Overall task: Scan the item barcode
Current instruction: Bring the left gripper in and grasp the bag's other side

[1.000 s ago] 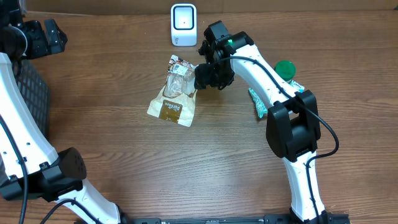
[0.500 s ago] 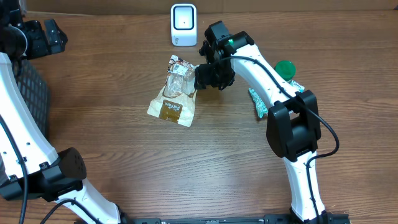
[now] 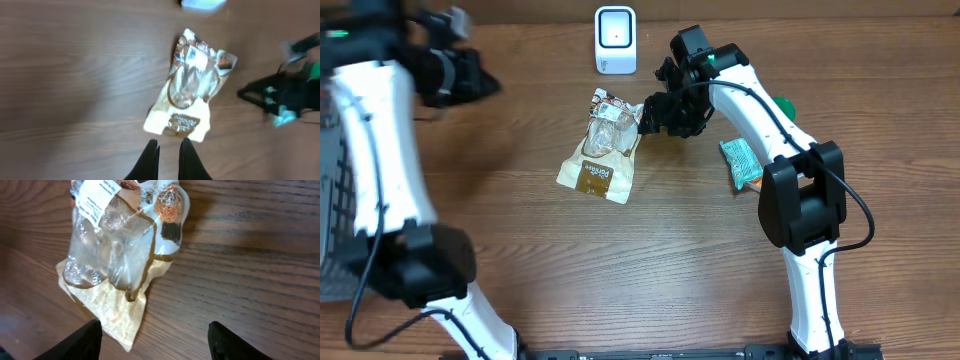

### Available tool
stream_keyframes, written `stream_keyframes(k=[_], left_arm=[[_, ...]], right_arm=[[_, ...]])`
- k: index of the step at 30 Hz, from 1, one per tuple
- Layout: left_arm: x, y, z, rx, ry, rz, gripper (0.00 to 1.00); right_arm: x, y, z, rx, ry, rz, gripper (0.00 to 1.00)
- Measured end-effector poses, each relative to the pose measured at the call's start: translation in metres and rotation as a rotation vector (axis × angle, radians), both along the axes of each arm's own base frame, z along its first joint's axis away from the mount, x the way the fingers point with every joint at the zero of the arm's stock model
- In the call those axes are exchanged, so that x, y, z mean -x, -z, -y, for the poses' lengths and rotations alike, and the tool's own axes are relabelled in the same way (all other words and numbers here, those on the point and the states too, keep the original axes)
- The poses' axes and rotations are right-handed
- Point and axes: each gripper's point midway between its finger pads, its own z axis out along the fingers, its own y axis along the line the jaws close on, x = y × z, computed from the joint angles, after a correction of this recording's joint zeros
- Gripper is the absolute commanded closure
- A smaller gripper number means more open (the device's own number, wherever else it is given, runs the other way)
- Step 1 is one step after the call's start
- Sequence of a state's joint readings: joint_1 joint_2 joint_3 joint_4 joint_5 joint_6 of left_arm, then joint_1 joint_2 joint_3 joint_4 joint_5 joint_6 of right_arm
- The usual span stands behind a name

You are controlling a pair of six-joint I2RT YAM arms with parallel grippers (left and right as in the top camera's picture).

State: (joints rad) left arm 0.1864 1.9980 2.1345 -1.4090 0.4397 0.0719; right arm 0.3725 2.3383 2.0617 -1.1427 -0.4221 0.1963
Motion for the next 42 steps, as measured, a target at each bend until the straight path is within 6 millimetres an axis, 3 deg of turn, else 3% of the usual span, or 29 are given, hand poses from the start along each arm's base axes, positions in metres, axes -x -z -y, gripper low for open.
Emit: stream_keyframes(k=[3,7,14,19,27,42], left_arm=[[-0.008,0.065,0.028,0.016,0.077,-0.064,0.96],[-0.006,0.121,0.061,0.045,0.168,-0.085,0.96],[-0.009,0.162,0.123,0.081,0.339,-0.024,0.96],[0.000,0.206,0.148,0.108,0.401,-0.097,0.96],[0.001,0.211,0.147,0.140,0.394,-0.105,0.96],[0.002,0.216,0.159,0.233,0.405,-0.101,0.96]], right_arm=[[-0.001,-0.002,-0.004,-0.025,0.013,-0.004,0.34],[-0.003,-0.002,-0.007,-0.042,0.031,-0.006,0.34],[0.005,0.016,-0.006,-0.044,0.058,-0.055,0.36],[0.003,0.024,-0.010,-0.072,0.073,-0.052,0.39],[0.010,0.052,-0.018,-0.141,0.115,-0.092,0.41],[0.002,0.051,-0.035,-0.252,0.190,-0.085,0.41]])
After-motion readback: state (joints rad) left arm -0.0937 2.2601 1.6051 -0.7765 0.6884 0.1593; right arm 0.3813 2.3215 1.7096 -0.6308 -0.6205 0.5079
